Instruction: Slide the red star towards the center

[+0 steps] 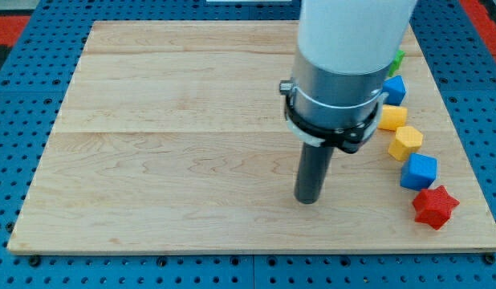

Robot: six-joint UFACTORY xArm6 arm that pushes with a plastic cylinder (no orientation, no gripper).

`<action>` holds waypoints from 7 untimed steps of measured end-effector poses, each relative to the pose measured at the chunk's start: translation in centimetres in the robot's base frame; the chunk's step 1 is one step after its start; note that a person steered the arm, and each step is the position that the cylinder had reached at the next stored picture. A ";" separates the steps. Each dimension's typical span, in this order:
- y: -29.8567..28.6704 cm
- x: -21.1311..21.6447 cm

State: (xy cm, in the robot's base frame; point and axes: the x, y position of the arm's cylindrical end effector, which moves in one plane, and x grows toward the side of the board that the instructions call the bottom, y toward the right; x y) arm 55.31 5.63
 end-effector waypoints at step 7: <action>13.6 1.7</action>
State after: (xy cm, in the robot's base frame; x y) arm 57.02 19.25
